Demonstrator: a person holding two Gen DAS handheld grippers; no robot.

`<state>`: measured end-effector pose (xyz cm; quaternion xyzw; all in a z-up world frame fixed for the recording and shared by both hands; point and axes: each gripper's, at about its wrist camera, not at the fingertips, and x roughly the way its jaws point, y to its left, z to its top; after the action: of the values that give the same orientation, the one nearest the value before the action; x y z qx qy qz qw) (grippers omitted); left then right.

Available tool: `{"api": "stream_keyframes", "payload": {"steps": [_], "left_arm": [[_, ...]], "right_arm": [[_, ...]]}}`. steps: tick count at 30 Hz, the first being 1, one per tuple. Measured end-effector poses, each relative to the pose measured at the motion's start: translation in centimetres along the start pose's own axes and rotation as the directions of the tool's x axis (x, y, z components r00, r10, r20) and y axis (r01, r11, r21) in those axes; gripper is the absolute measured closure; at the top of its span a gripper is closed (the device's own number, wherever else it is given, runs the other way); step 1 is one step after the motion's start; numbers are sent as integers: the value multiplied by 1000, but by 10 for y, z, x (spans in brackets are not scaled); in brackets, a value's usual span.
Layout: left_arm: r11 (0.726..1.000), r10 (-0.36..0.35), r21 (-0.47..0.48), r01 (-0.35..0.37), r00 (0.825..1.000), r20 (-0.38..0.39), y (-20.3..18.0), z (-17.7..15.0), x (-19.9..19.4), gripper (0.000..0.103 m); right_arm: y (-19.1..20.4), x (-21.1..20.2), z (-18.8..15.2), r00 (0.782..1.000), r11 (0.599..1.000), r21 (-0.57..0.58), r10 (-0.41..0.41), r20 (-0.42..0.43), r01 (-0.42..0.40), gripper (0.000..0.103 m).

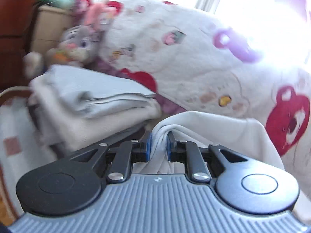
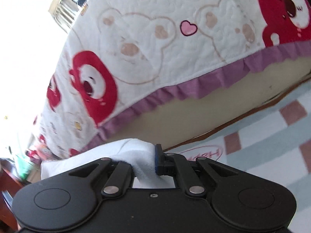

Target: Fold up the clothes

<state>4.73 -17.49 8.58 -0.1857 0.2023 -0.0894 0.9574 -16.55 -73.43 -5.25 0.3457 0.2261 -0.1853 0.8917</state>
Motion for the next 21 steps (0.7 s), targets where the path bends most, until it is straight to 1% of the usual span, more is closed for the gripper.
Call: {"api": "stream_keyframes", "payload": {"steps": [2,4,5,6,7,8,9,10,11,12,13,15,16,18,19,20,21], "left_arm": [[996,28,91,-25,999,-34,3,-2,-5,88],[977,66,208,-44,993,-100,-2,-7,6,88],[975,62,218,-29,988,-142,-3,-9,19,88],[978,55,209,-14,980,-193,-3,-15,39,88],[980,48,199,2,969,-244,-4,-20,60,88],[977,49,213,16,954,-296,-8,-28,85,88],[973,52,227,30,937,-346,-12,-36,111,87],[967,72,253,32,917,-391,-15,-48,137,86],[956,119,292,9,901,-418,-20,-62,161,86],[943,167,331,-12,881,-442,-24,-76,186,84],[926,208,375,-32,873,-440,-29,-88,202,81],[882,262,468,-45,874,-409,-40,-106,222,81],[858,267,512,-47,892,-365,-46,-109,220,79],[803,267,594,-58,925,-271,-58,-114,214,67],[795,244,604,-56,941,-233,-60,-110,209,63],[804,213,592,-54,956,-201,-60,-104,201,58],[814,181,579,-51,969,-169,-59,-97,194,55]], "right_arm": [[2,-9,-3,1000,1000,25,15,0,-15,101],[4,-17,-7,1000,998,49,30,1,-30,101],[5,-21,-8,999,997,62,38,1,-38,101],[6,-26,-10,999,996,74,46,2,-46,101],[4,-20,-10,1000,997,72,13,-11,-12,101],[1,-3,-7,997,997,54,-62,-36,63,101],[-2,13,-5,989,990,34,-136,-60,138,100],[-6,30,-3,974,977,12,-210,-83,212,98],[-9,46,0,953,959,-11,-283,-104,284,96],[-13,60,1,929,935,-29,-355,-110,354,84],[-17,70,0,907,913,-46,-407,-108,405,73],[-22,87,-3,871,878,-91,-478,-117,470,70],[-20,92,-4,861,867,-115,-496,-114,485,70],[-10,93,-6,859,857,-174,-504,-85,485,70],[-3,93,-7,855,841,-218,-516,-51,495,71],[4,92,-7,850,823,-261,-526,-15,504,70],[11,92,-8,845,803,-302,-534,20,514,69]]}}
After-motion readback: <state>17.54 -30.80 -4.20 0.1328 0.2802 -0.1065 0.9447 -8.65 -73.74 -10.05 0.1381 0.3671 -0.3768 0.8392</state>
